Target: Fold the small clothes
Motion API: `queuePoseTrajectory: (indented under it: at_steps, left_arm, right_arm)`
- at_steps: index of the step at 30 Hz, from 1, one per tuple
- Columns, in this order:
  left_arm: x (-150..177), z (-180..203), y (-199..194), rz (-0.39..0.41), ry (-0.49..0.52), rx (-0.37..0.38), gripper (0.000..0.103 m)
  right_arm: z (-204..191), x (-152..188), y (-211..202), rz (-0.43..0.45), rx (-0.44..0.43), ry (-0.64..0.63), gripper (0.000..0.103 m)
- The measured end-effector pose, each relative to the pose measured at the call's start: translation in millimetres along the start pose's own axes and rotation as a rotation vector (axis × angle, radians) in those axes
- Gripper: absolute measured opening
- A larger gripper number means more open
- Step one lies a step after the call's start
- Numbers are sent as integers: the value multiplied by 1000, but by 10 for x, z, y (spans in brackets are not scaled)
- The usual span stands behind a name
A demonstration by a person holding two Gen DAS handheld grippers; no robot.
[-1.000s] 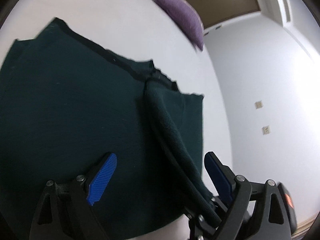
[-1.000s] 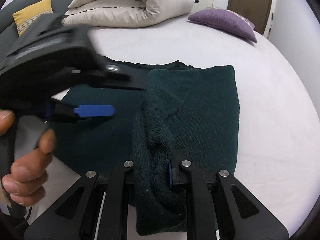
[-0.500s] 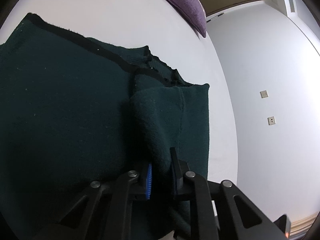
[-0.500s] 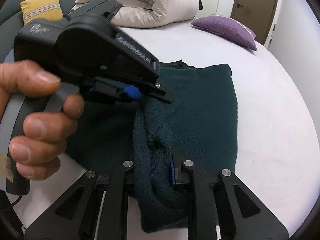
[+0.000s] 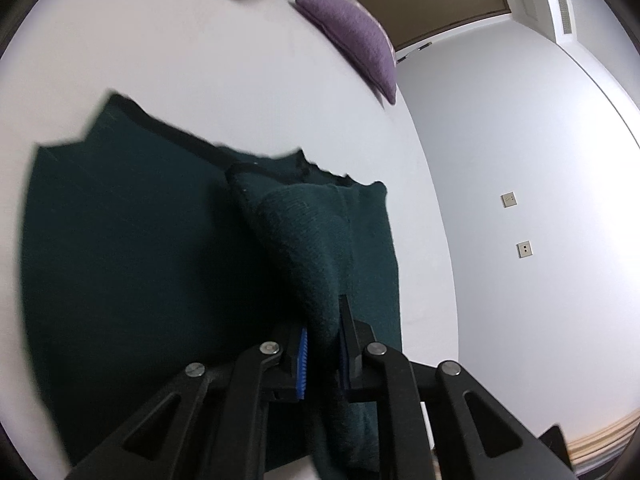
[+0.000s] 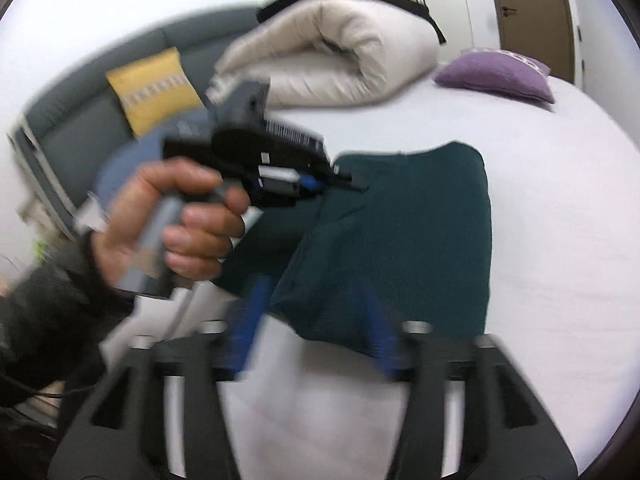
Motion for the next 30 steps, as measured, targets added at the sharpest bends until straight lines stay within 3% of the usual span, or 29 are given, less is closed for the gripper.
queuePoseTrajectory:
  at_steps: [1,3,4,10,13,15,21,27,30]
  left_arm:
    - [-20,-48,-86,7,7,-7,13]
    - [-56,-174,-252,22,18,-28,13]
    - [-80,-266,-349,31,22,-49,13]
    - [-146,-721,-660,59,-7,-114,13]
    - [-180,-885,-737,62,-12,-128,13]
    - [-181,-944,-801,67,-14,-130,13]
    - [-202,-1012,-803,71,-7,-141,13]
    - [-148,-1275,-630,66,-49,-162,13]
    - [-104,-1399,-578,78,-80,-160,20]
  right_arm:
    - [5,-42,-91,26,-57,22,72]
    - [11,-69,-210,33,-131,48,72]
    - [12,-66,-270,48,-130,53,72]
    - [661,-47,22,15,81,128,72]
    - [940,-52,330,-15,177,105,72]
    - [1036,-74,490,-39,197,91,72]
    - [989,10,748,-65,226,42,70]
    - [623,192,1029,-110,256,-7,71]
    - [562,262,1118,-105,260,-5,71]
Point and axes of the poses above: each gripper's, at about its wrist camera, not at the fingertips, and y roughly the way its jaws point, z to its right, x to its underside, the point moved 7 cm from there along y, roughly the way its jaws point, and after that the axes turned 9 degrees about y, right-handed, at the moved point
